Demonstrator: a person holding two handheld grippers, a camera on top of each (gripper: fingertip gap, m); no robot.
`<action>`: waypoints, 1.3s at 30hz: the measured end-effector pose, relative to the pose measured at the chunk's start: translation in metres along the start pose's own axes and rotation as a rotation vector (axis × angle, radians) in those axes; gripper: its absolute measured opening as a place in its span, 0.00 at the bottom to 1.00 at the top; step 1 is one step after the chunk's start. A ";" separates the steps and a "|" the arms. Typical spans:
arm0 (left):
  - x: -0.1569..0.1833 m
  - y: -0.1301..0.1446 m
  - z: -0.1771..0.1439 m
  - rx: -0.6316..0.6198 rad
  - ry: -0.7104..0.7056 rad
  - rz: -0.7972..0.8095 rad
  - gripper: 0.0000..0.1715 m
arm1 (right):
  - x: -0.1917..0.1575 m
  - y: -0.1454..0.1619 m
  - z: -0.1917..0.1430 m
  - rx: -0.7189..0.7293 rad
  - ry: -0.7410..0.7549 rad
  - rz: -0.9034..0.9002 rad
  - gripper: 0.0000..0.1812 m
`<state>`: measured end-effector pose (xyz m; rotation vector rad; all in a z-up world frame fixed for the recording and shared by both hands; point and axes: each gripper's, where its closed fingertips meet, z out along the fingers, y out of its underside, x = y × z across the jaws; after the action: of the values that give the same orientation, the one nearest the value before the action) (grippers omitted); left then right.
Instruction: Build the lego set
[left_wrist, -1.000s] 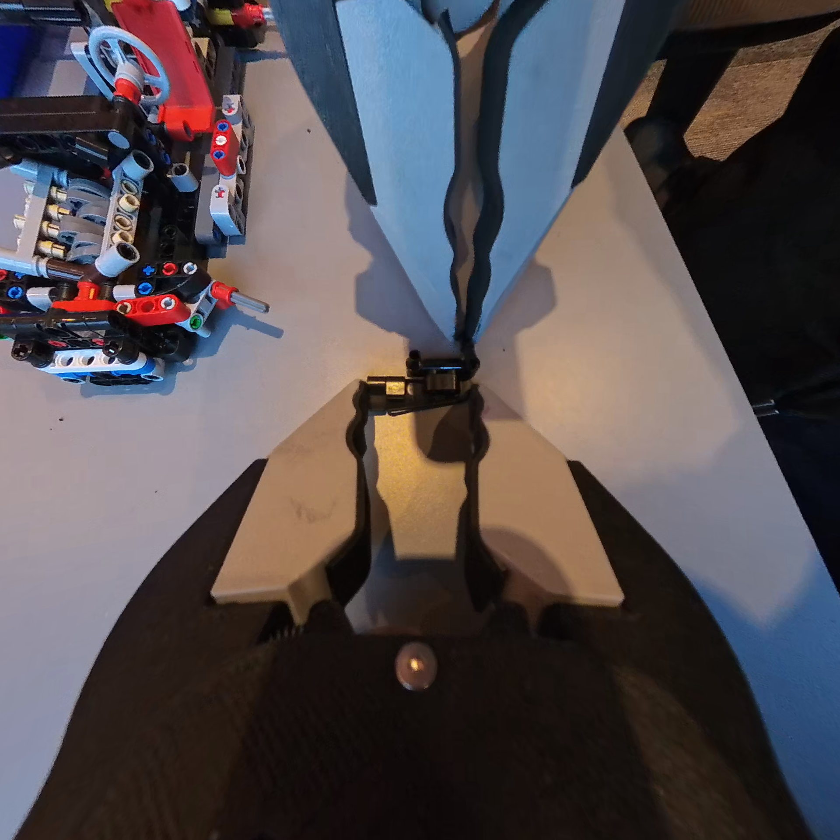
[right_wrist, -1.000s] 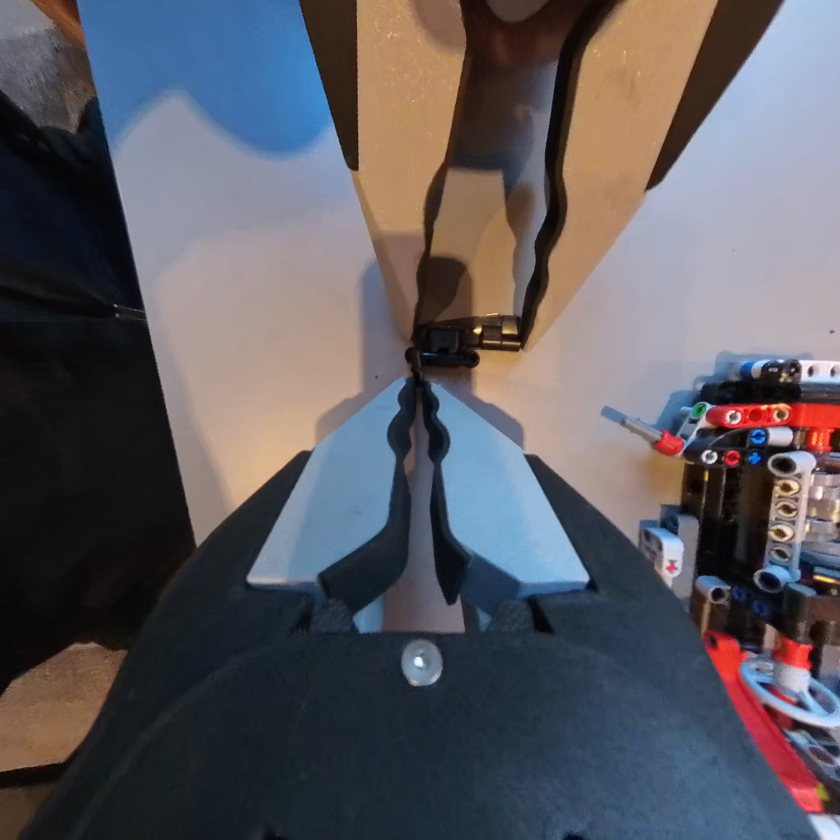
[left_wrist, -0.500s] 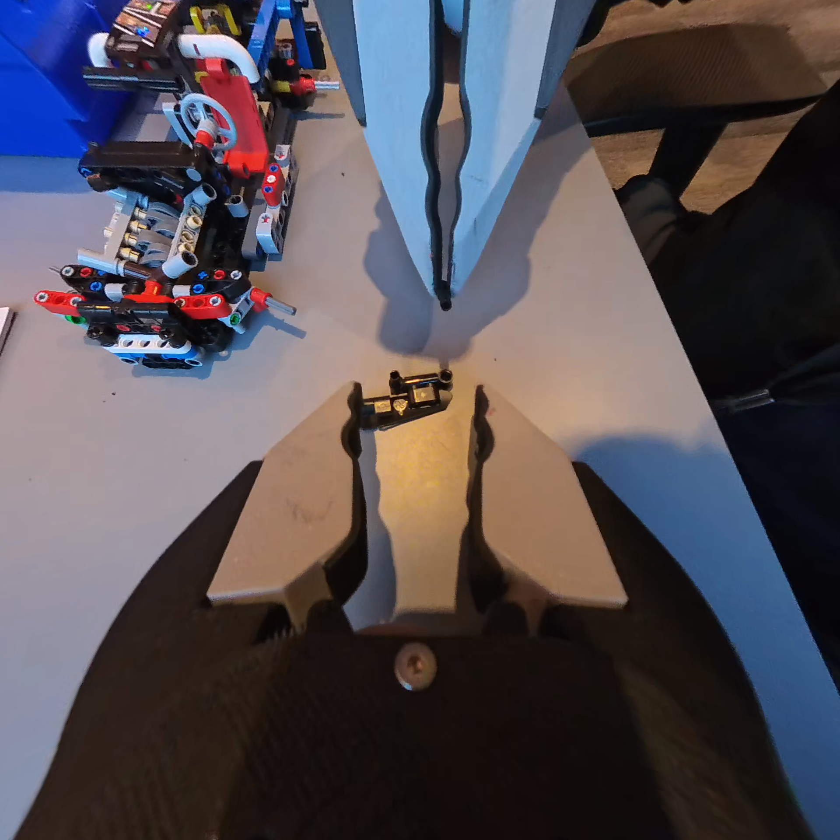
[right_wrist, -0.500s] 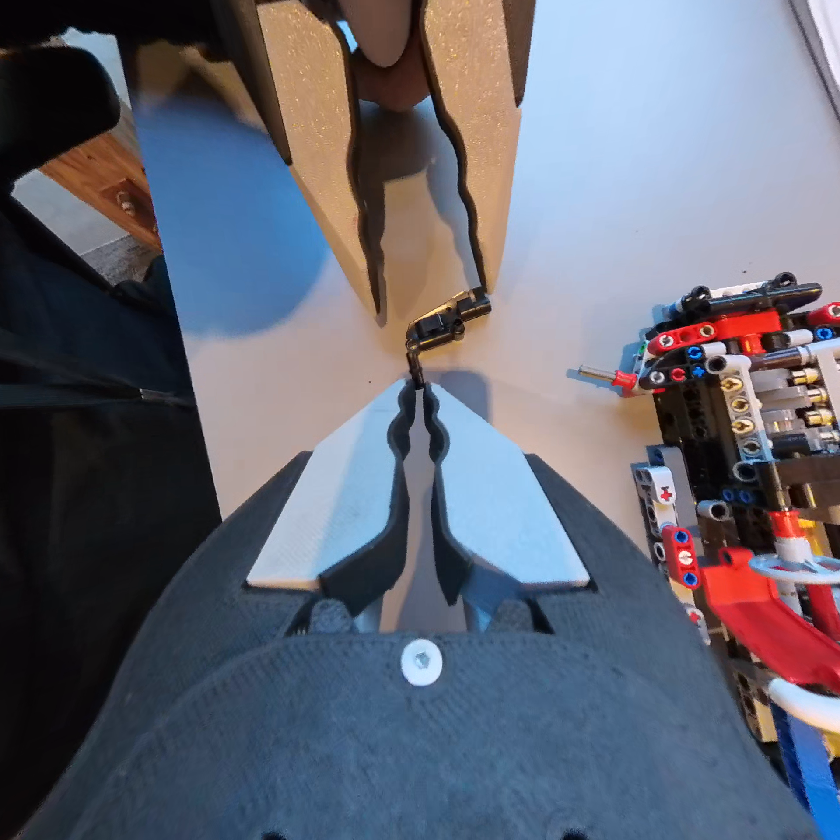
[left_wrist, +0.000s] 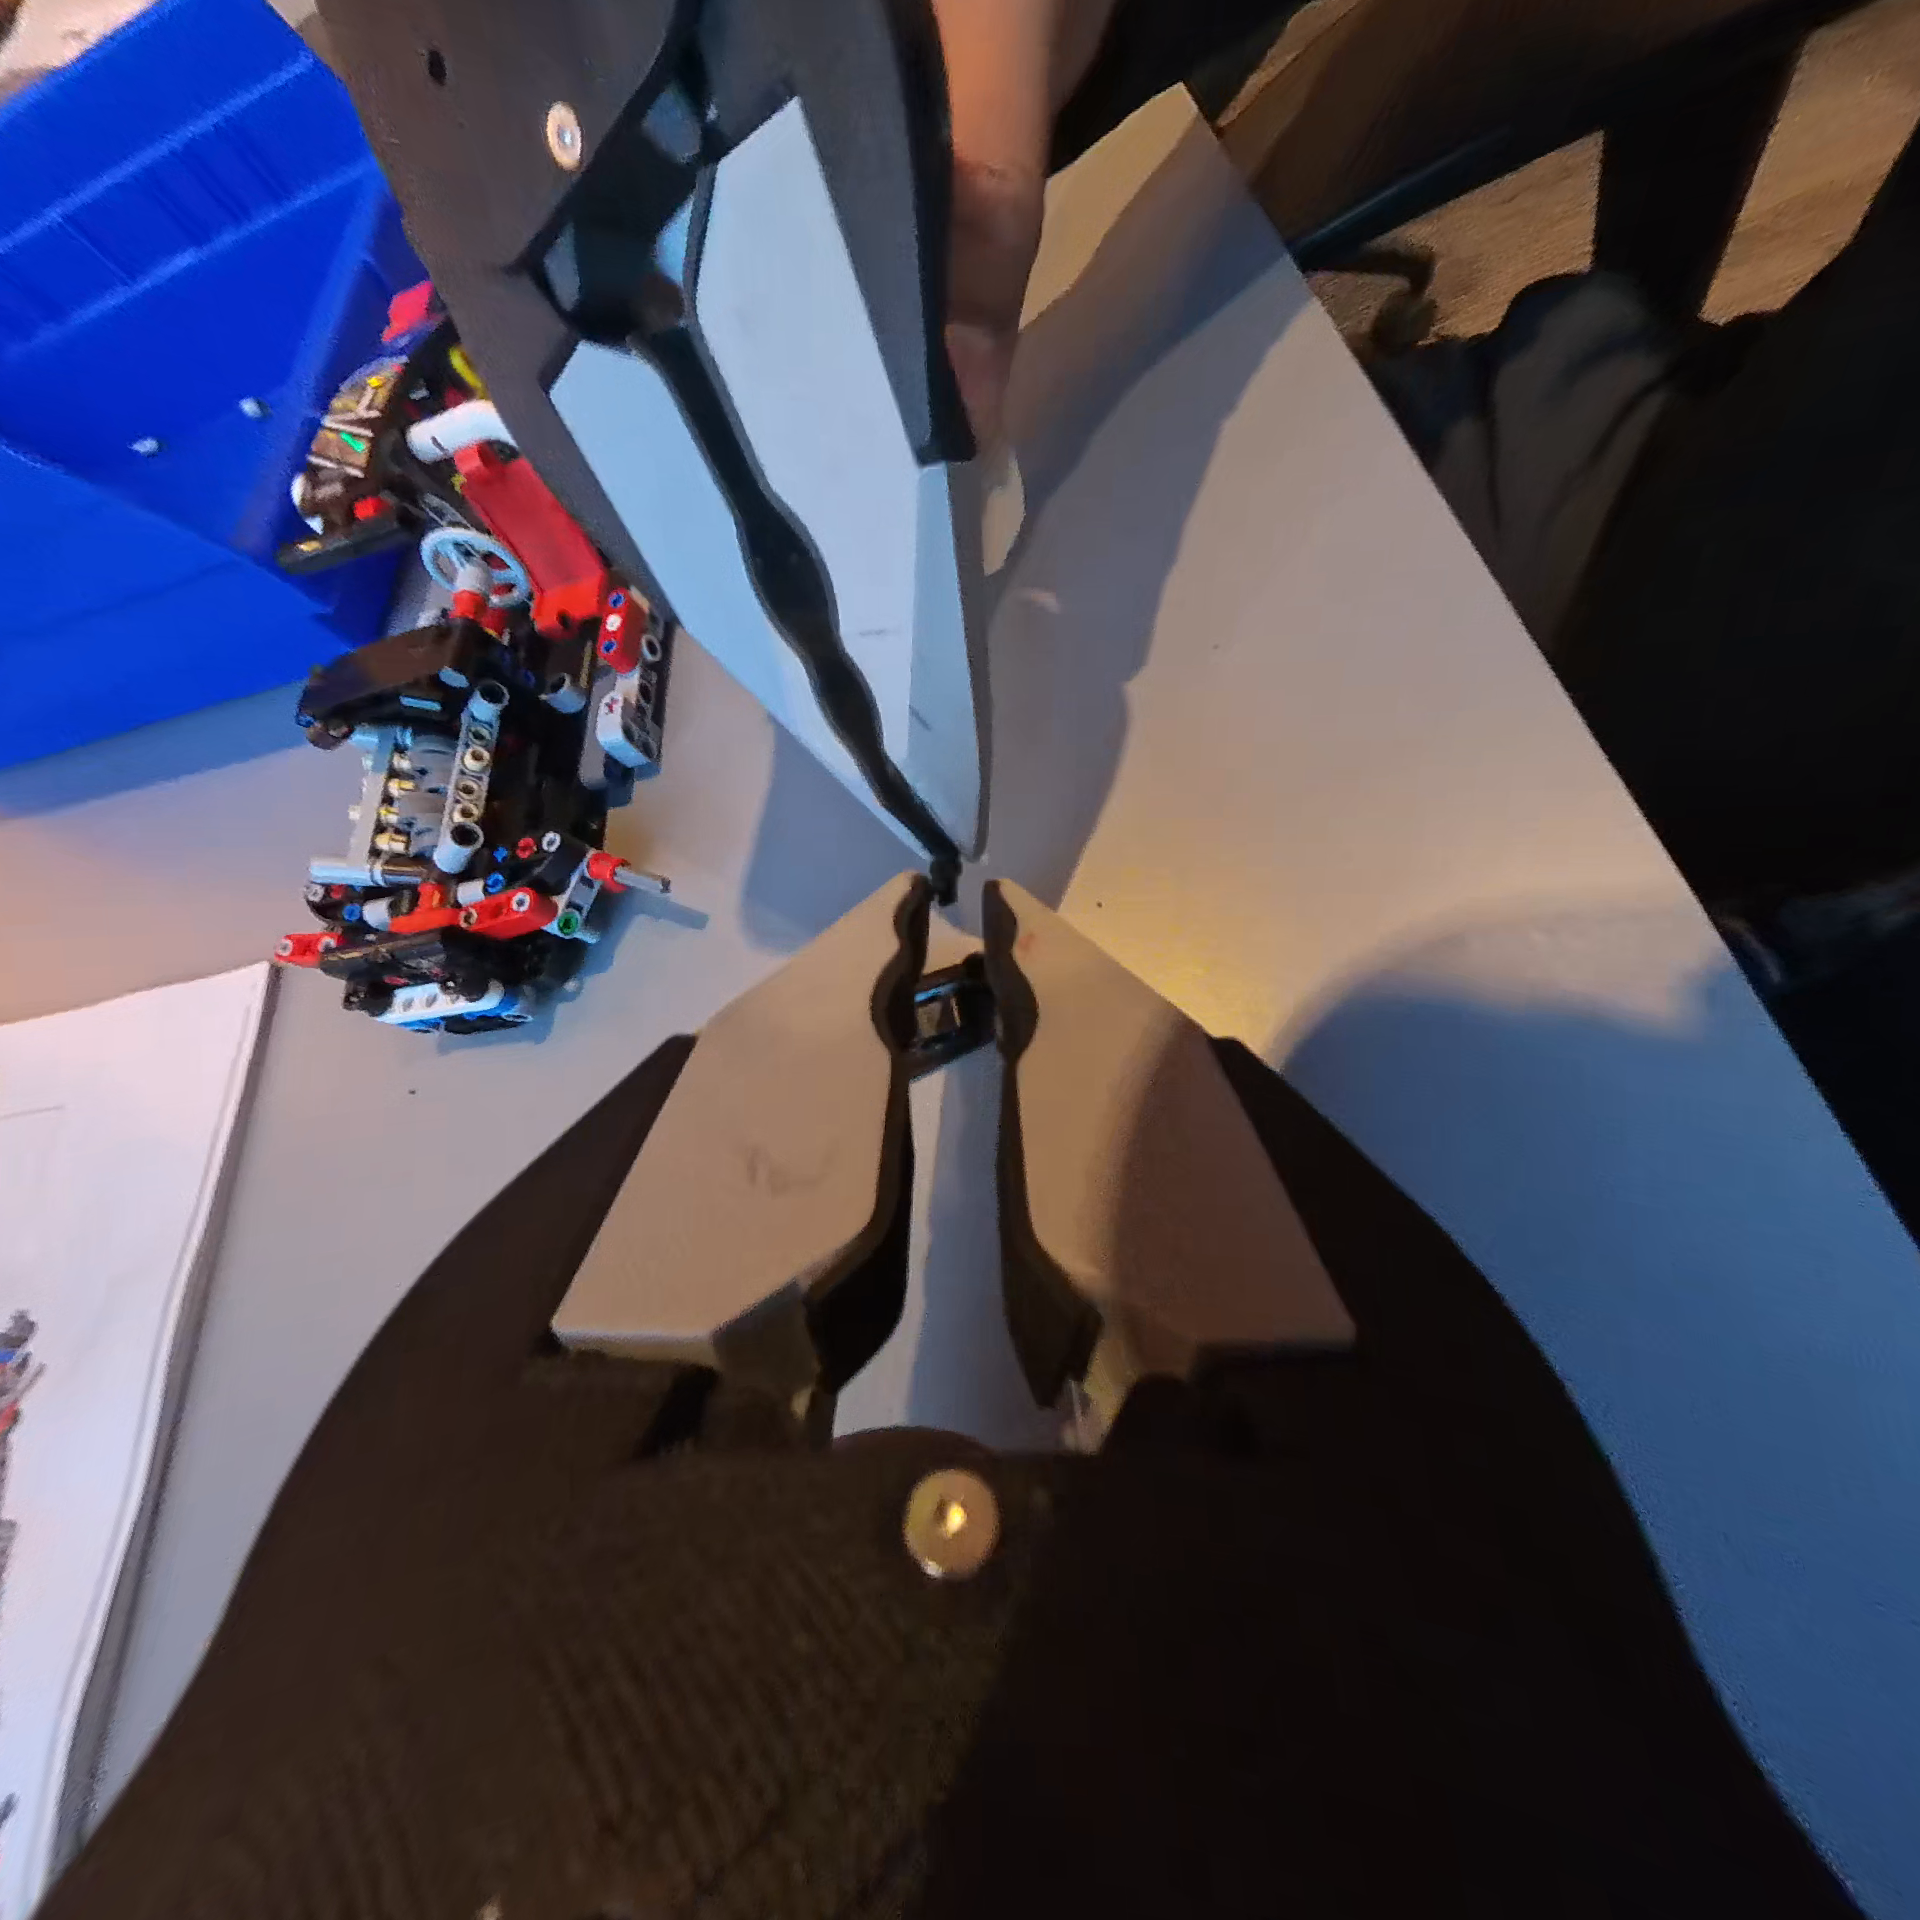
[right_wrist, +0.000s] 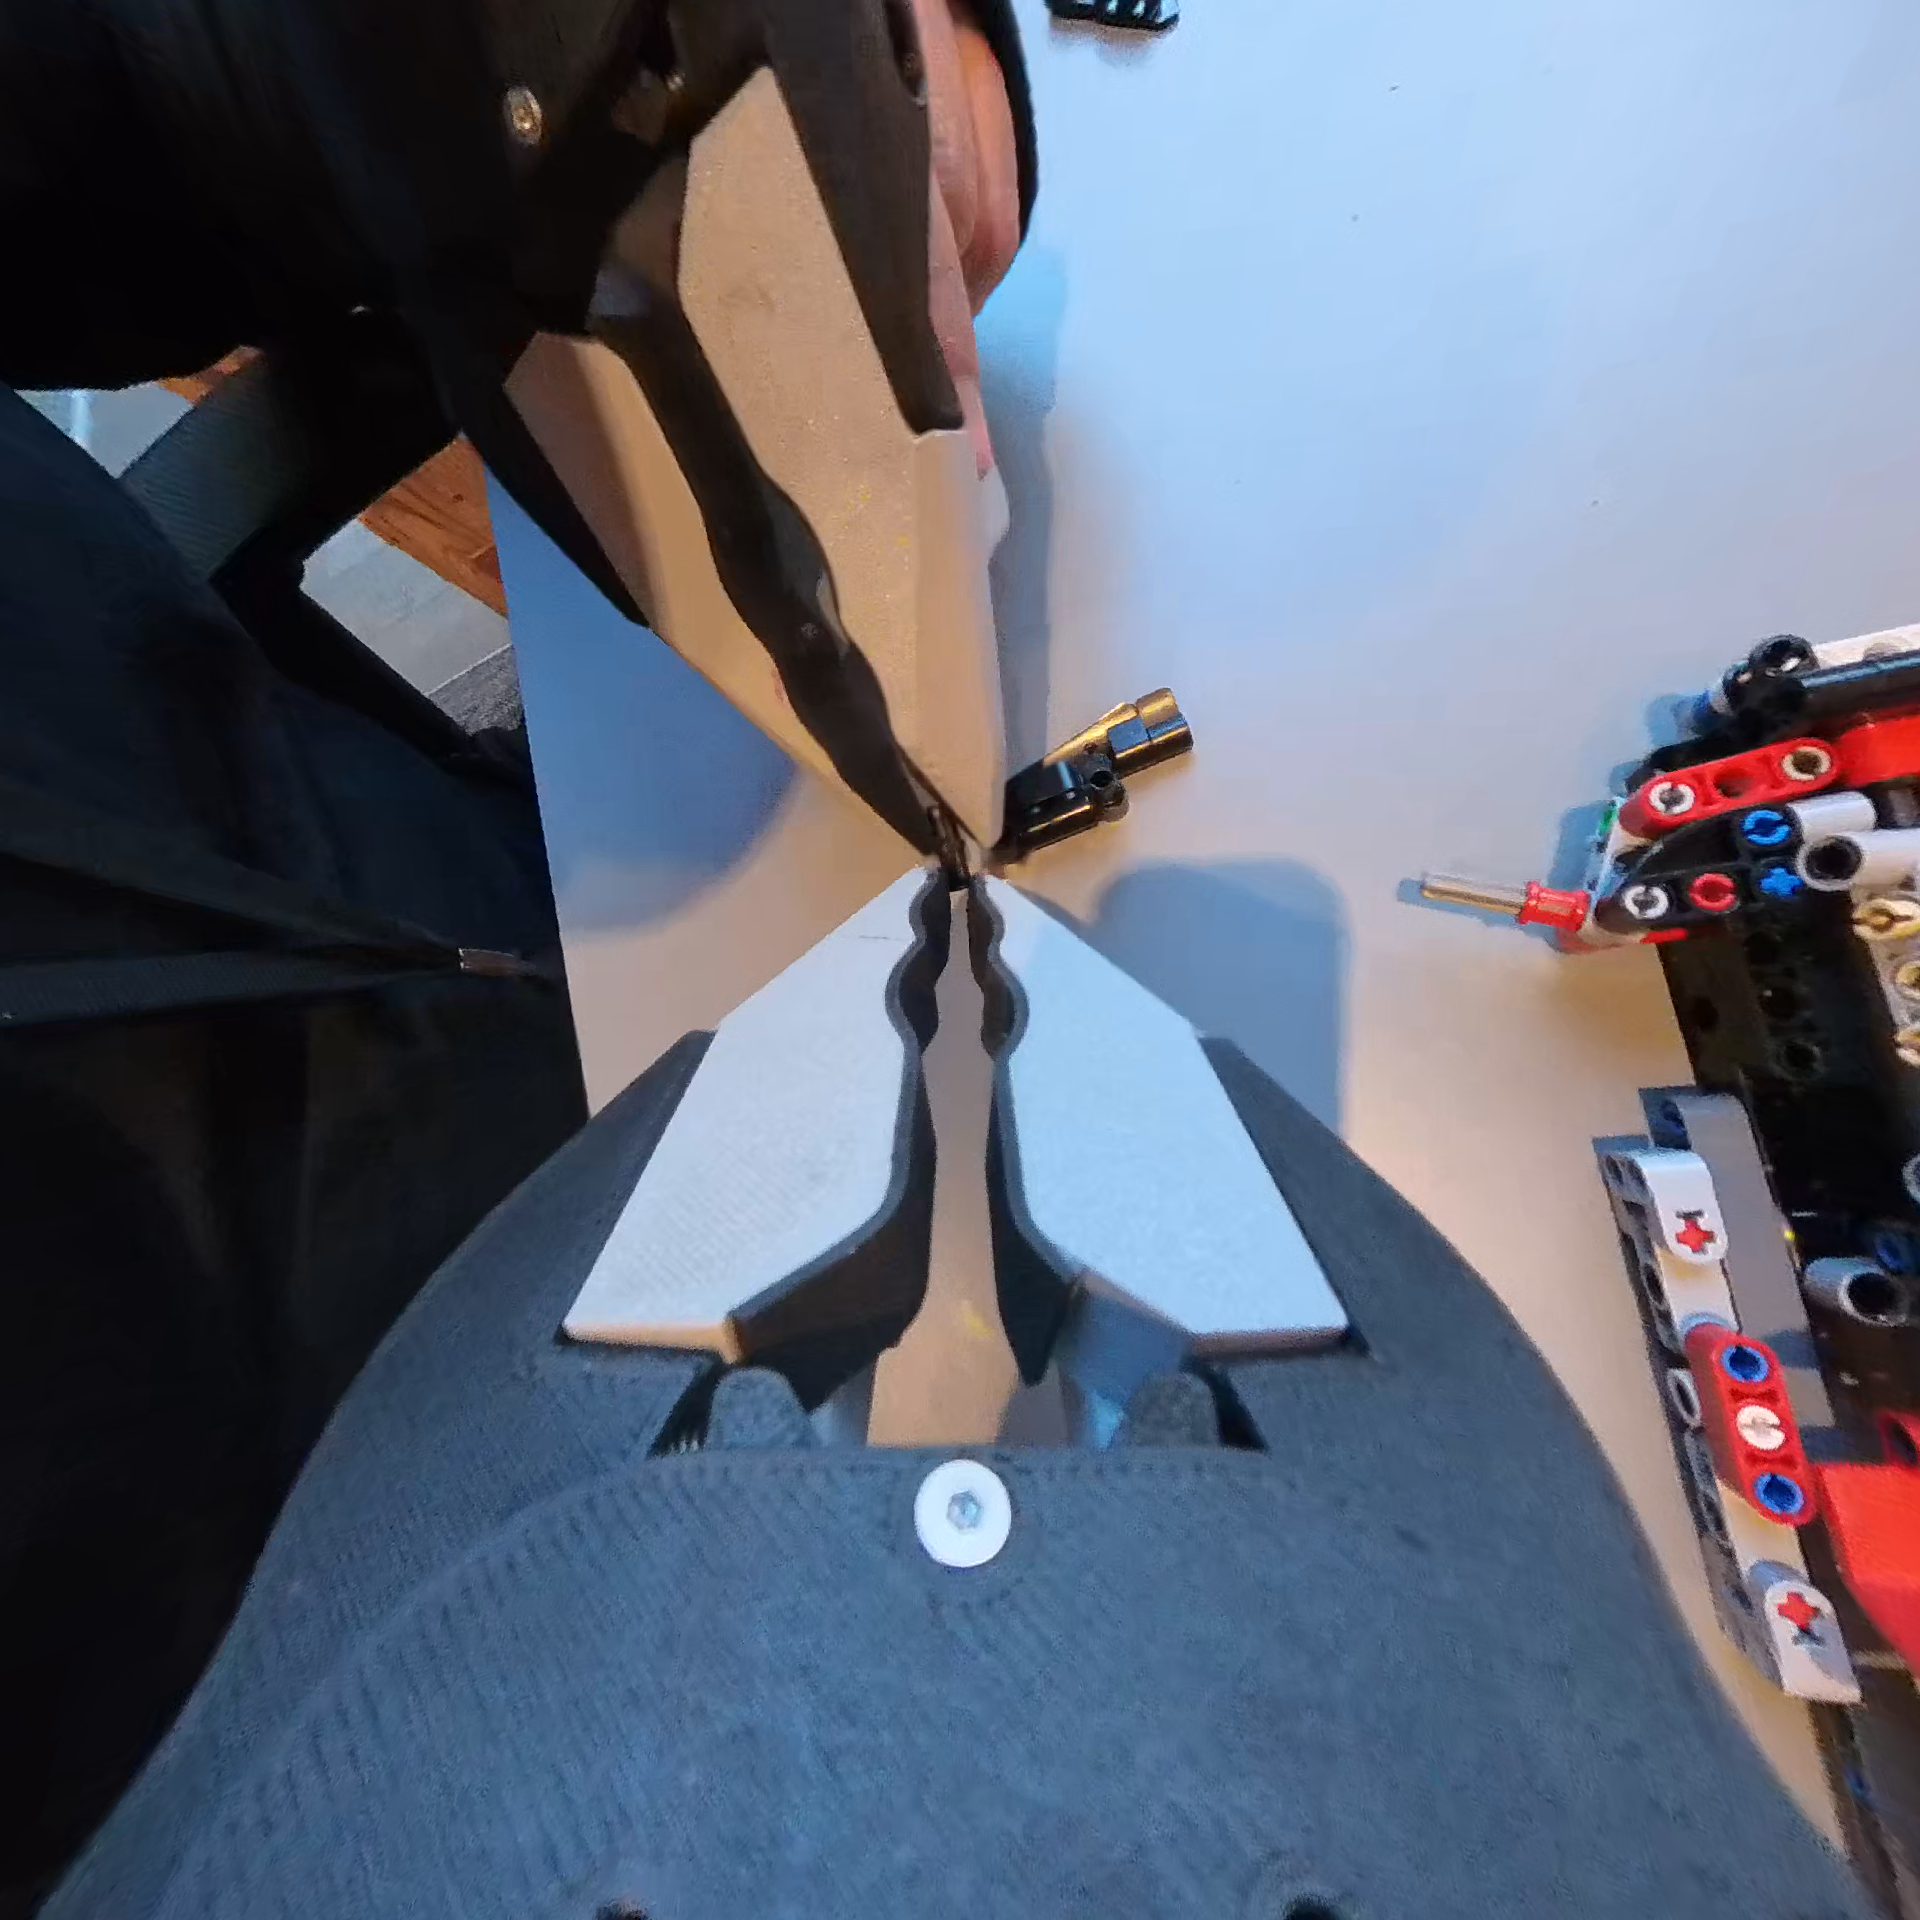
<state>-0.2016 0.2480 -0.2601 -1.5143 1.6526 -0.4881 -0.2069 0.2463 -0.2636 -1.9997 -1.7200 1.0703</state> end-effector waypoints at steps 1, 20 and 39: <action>-0.001 -0.001 0.000 0.001 -0.016 0.016 0.02 | 0.000 0.001 0.001 -0.006 -0.005 0.007 0.00; -0.037 -0.052 -0.038 0.437 -0.144 -0.246 0.00 | -0.010 -0.056 -0.053 0.625 -0.095 -0.077 0.00; -0.036 -0.056 -0.041 0.498 -0.103 -0.298 0.01 | -0.013 -0.059 -0.056 0.602 0.026 -0.313 0.01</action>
<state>-0.2005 0.2610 -0.1834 -1.3780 1.1184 -0.8926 -0.2109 0.2619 -0.1830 -1.3218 -1.4074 1.2493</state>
